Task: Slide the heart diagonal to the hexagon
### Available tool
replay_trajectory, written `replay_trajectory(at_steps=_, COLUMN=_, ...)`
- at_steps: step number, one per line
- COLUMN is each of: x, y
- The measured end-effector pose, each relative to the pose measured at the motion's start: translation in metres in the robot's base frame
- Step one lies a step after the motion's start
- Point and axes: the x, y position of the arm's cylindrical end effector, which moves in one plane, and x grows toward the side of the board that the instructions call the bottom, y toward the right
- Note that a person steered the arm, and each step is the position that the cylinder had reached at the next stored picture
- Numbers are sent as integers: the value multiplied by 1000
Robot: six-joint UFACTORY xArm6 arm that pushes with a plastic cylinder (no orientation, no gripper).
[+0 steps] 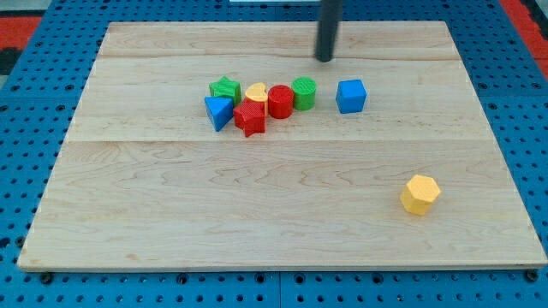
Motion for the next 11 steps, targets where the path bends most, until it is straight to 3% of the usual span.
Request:
replay_trajectory(at_steps=2, x=66, y=-96)
replay_trajectory(at_steps=3, x=72, y=-127)
replay_trajectory(at_steps=4, x=106, y=-75)
replay_trajectory(at_steps=5, x=109, y=-44)
replay_trajectory(at_steps=6, x=102, y=-67)
replay_trajectory(at_steps=7, x=163, y=13)
replay_trajectory(at_steps=8, x=179, y=56)
replay_trajectory(at_steps=9, x=145, y=23)
replay_trajectory(at_steps=10, x=132, y=37)
replay_trajectory(at_steps=11, x=147, y=108)
